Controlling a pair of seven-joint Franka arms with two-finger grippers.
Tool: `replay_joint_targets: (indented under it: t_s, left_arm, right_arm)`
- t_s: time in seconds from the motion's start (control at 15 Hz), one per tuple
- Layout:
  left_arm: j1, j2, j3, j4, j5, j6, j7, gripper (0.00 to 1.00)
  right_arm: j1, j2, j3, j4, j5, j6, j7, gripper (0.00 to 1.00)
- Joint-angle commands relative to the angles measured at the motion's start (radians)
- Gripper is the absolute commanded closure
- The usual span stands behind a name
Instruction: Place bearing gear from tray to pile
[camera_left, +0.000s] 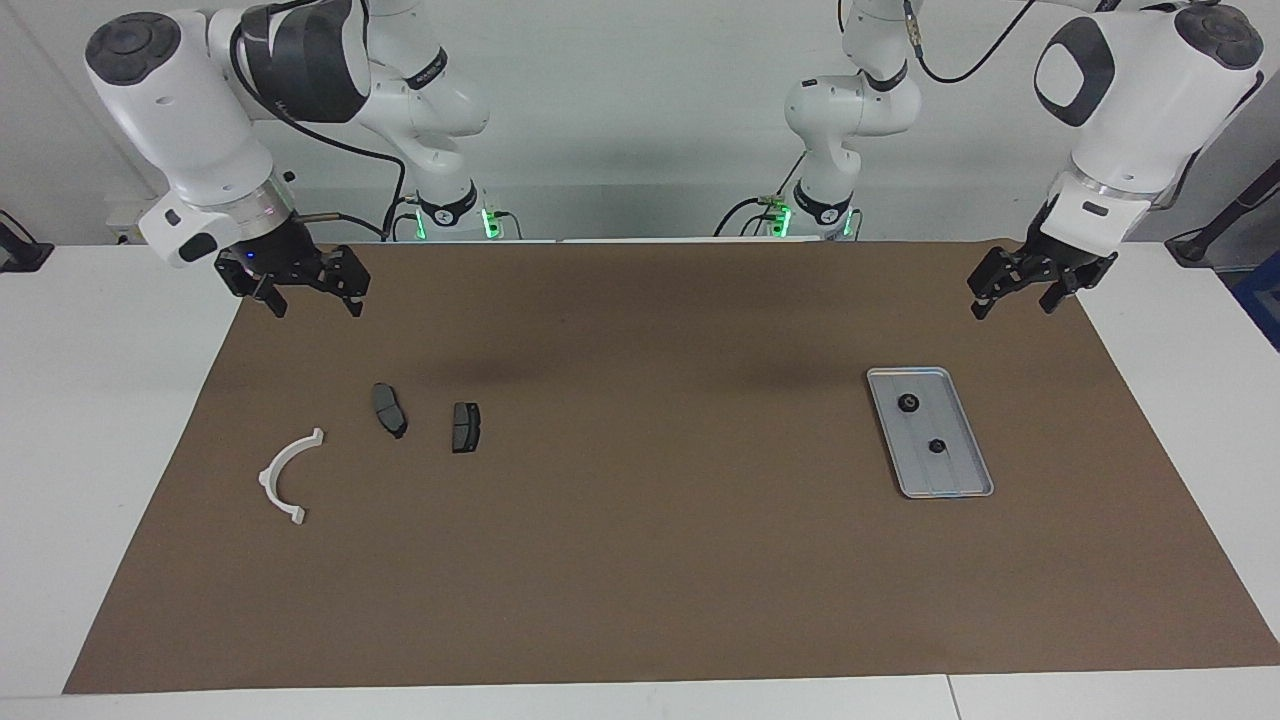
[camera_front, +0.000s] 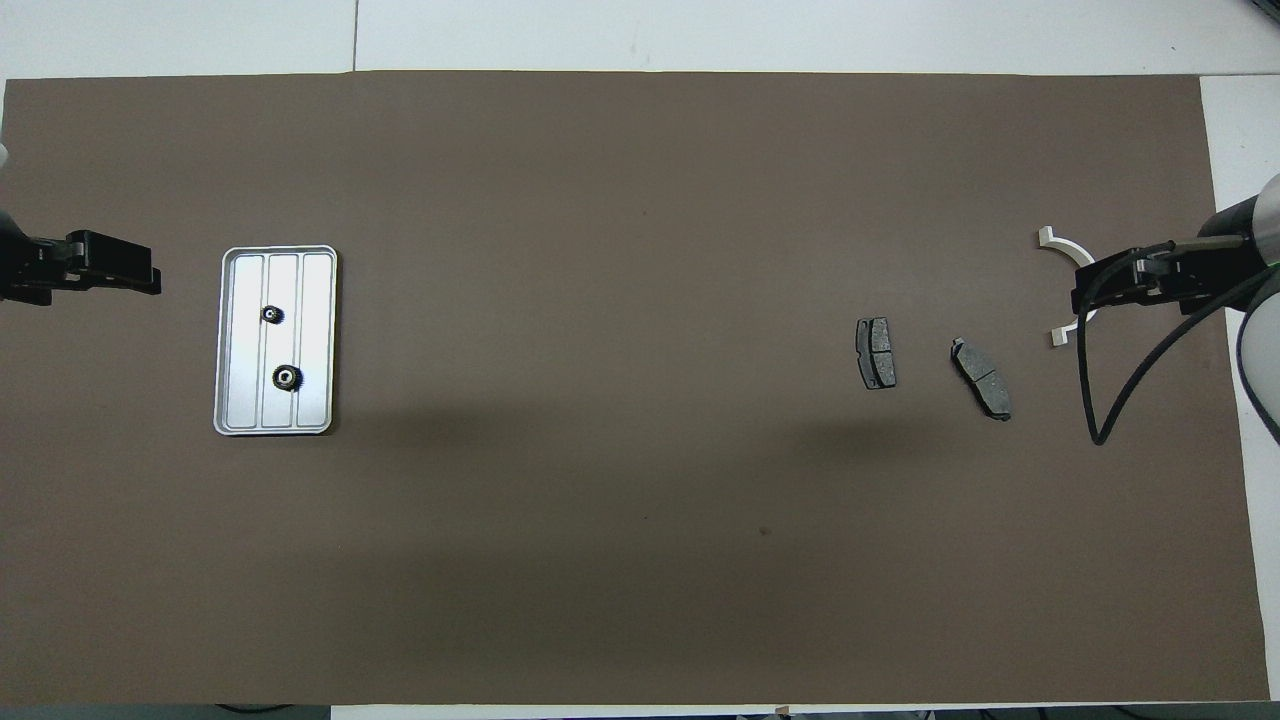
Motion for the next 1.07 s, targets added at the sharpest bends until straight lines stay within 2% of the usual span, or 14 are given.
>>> replay_joint_targets:
  t_s: [0.0, 1.0]
  left_arm:
    - [0.015, -0.001, -0.013, 0.008, 0.009, -0.019, 0.012, 0.00]
    - [0.011, -0.013, -0.016, -0.031, 0.009, -0.018, 0.004, 0.00]
  right_arm:
    - [-0.013, -0.021, 0.006, -0.028, -0.006, 0.029, -0.013, 0.00]
    - [-0.015, -0.020, 0.006, -0.029, -0.006, 0.036, -0.013, 0.00]
